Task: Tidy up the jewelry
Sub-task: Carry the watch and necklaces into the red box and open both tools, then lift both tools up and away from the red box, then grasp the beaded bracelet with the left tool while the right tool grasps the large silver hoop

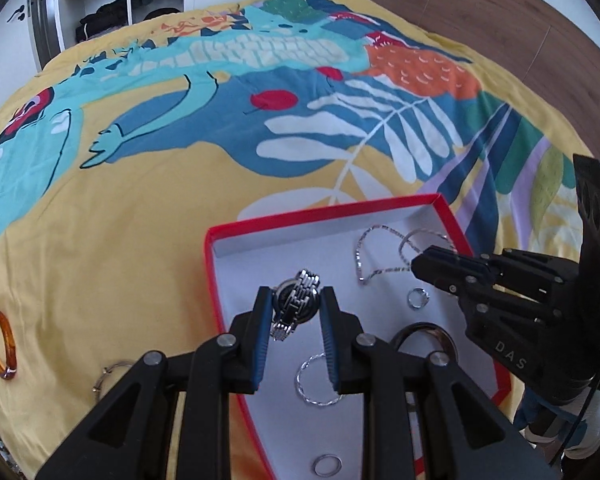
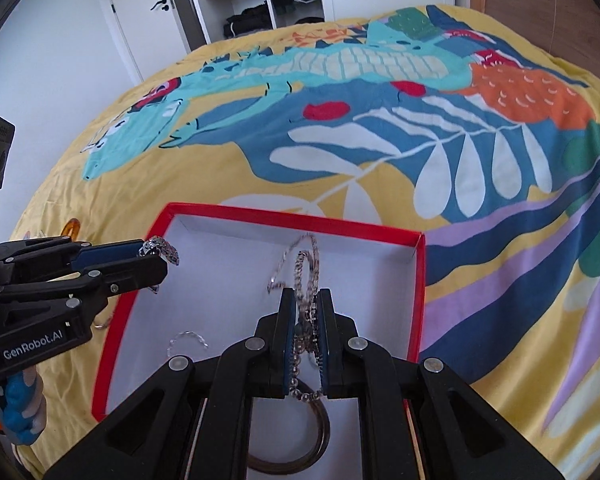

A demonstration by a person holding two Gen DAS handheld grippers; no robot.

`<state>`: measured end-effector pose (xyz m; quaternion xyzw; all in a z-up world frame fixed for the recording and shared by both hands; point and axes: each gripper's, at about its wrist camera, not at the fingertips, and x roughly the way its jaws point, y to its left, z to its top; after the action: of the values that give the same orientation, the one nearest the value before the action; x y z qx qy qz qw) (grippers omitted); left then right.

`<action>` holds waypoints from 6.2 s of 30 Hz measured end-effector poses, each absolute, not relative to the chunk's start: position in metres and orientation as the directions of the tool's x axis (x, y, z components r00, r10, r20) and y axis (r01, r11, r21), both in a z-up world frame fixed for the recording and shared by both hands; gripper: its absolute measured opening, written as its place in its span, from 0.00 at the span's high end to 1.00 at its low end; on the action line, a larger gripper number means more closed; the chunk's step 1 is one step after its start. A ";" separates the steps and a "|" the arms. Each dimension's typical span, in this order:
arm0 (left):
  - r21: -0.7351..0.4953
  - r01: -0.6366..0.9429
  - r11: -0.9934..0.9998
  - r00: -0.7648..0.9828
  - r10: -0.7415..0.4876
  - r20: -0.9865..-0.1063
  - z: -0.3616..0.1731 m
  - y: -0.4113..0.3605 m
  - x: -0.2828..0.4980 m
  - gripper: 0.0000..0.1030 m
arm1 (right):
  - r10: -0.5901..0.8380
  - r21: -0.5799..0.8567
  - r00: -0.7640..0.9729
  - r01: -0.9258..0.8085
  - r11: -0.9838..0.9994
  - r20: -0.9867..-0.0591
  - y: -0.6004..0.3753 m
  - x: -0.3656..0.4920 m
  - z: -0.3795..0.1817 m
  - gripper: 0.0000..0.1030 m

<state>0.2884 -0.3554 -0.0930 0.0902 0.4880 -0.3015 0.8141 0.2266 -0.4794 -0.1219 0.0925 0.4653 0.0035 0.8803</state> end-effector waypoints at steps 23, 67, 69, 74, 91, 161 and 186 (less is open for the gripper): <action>-0.139 0.547 0.826 0.357 -0.380 -0.853 -0.107 -0.355 0.282 0.69 | 0.036 0.113 0.551 0.106 0.988 -0.834 -0.482 0.224 -0.131 0.71; 0.028 0.162 0.986 0.816 -0.118 -0.566 0.119 -0.062 -0.015 0.56 | 0.114 0.147 0.800 -0.032 0.989 -0.589 -0.283 -0.019 0.090 0.33; 0.029 0.146 0.989 0.828 -0.106 -0.550 0.122 -0.055 -0.024 0.56 | 0.119 0.144 0.803 -0.042 0.989 -0.584 -0.273 -0.027 0.092 0.32; 0.015 0.104 0.994 0.853 -0.082 -0.515 0.130 -0.036 -0.048 0.56 | 0.119 0.125 0.819 -0.059 0.990 -0.561 -0.252 -0.047 0.100 0.23; -0.006 0.041 0.999 0.871 -0.038 -0.489 0.132 -0.002 -0.090 0.56 | 0.121 0.097 0.865 -0.084 0.992 -0.486 -0.201 -0.091 0.105 0.12; 0.041 0.018 0.999 0.662 0.019 -0.750 0.013 0.013 0.019 0.55 | 0.228 0.159 0.637 -0.165 0.973 -0.737 -0.165 0.009 -0.022 0.01; -0.041 -0.060 0.997 0.570 0.000 -0.822 -0.069 0.046 0.145 0.55 | 0.214 0.181 0.581 -0.116 0.977 -0.785 -0.204 0.121 -0.075 0.27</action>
<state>0.1449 0.0460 -0.0686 -0.0322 0.4636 0.0170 0.8853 0.1212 -0.2038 -0.0745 0.0549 0.4482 0.0931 0.8874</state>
